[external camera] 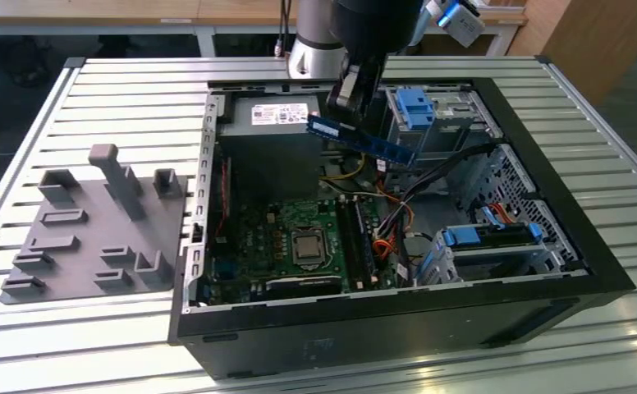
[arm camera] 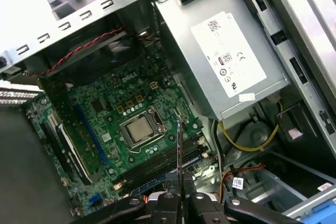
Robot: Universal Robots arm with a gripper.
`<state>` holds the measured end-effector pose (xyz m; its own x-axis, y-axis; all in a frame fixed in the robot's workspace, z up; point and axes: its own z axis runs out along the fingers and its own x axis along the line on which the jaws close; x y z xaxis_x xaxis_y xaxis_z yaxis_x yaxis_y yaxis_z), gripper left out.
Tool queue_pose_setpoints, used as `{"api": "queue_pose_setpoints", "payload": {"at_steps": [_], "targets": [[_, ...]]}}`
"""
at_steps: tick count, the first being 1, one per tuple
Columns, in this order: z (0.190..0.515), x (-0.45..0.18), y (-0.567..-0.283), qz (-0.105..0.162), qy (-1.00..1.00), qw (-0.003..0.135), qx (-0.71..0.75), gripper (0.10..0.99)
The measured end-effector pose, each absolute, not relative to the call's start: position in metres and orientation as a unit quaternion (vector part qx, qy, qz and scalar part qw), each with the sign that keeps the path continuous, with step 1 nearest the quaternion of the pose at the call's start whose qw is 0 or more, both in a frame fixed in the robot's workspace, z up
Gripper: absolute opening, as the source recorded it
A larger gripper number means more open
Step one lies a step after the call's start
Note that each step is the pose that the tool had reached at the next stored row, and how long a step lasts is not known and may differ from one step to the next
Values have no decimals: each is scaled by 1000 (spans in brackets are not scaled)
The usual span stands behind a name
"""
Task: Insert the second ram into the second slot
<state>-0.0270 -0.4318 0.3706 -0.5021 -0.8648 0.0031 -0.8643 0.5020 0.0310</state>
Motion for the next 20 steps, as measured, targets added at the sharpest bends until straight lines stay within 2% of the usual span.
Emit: {"api": "queue_pose_setpoints", "payload": {"at_steps": [20], "targets": [[367, -27, -432, -8, -941, 10, 338, 141]]}}
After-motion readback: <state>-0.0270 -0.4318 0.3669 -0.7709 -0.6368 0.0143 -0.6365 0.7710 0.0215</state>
